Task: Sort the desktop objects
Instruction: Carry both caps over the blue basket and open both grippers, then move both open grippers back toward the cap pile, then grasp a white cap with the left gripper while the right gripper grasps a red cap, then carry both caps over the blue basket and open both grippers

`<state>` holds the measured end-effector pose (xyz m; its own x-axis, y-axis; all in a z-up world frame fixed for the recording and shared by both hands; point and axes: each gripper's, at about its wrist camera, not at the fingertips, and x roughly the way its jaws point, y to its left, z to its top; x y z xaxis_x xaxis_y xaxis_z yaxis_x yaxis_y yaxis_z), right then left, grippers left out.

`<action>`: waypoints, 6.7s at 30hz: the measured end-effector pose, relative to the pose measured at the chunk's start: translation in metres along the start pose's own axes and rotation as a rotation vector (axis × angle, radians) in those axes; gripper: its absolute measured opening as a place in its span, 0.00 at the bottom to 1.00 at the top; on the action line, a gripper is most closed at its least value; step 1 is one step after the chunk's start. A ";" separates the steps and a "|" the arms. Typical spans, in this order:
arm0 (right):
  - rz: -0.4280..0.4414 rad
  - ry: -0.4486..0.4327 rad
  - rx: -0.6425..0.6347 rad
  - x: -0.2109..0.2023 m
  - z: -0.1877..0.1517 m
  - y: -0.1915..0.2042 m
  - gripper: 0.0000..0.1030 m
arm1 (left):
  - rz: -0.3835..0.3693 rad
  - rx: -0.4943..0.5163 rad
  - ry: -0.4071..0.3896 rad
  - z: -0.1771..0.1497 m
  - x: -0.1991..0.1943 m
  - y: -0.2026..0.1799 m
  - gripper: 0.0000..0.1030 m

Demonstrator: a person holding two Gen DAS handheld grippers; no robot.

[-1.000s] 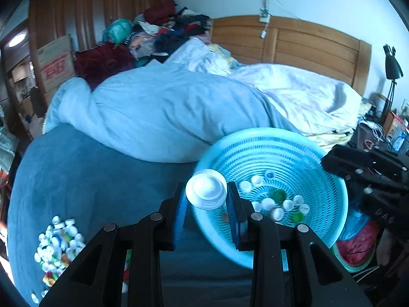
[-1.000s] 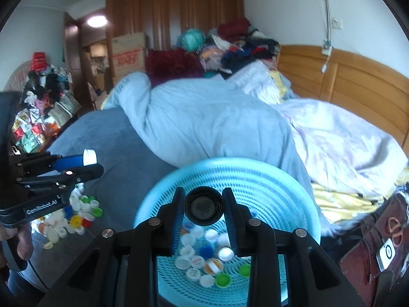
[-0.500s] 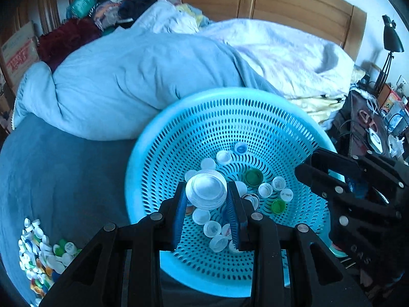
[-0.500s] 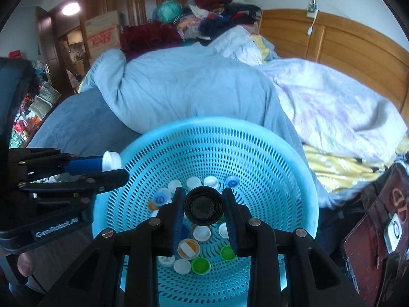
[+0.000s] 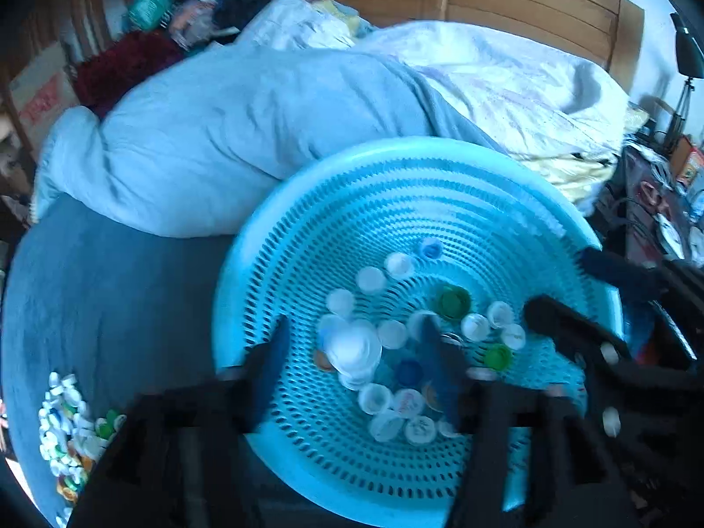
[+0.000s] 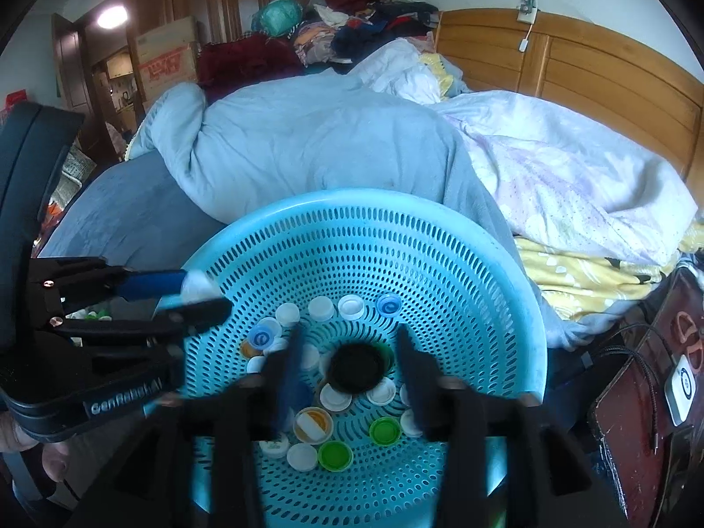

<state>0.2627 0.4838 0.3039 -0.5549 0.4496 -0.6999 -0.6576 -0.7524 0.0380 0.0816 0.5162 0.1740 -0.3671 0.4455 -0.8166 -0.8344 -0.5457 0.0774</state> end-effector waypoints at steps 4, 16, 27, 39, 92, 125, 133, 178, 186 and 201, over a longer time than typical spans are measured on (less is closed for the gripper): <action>-0.003 -0.015 0.007 -0.005 0.000 0.000 0.66 | -0.028 -0.021 0.003 -0.001 0.000 0.005 0.61; 0.017 -0.219 -0.045 -0.065 0.001 0.067 0.99 | 0.179 -0.175 -0.104 -0.038 -0.057 0.066 0.98; 0.205 -0.178 -0.170 -0.068 -0.076 0.208 1.00 | 0.434 -0.663 -0.063 -0.284 -0.111 0.246 0.98; -0.039 -0.298 -0.498 -0.031 -0.074 0.217 1.00 | 0.396 -0.808 -0.025 -0.336 -0.103 0.288 0.98; 0.305 -0.257 -0.560 -0.073 -0.118 0.315 1.00 | 0.468 -0.941 -0.075 -0.468 -0.124 0.500 0.61; 0.827 0.150 -0.875 0.083 -0.190 0.699 0.31 | 0.332 -1.179 -0.238 -0.548 -0.161 0.532 0.07; 0.699 0.061 -0.708 0.018 -0.135 0.610 0.31 | 0.237 -1.058 -0.257 -0.487 -0.166 0.466 0.07; 0.023 -0.033 -0.099 -0.064 -0.036 0.129 0.32 | -0.239 -0.332 -0.108 -0.091 -0.095 0.089 0.07; 0.026 -0.029 -0.080 -0.063 -0.039 0.117 0.32 | -0.222 -0.275 -0.079 -0.083 -0.084 0.067 0.07; 0.025 -0.029 -0.078 -0.062 -0.041 0.114 0.32 | -0.205 -0.258 -0.066 -0.080 -0.080 0.065 0.07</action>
<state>0.2430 0.3502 0.3229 -0.5859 0.4436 -0.6782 -0.6027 -0.7980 -0.0013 0.0901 0.3880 0.1986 -0.2352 0.6046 -0.7610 -0.7648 -0.5983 -0.2390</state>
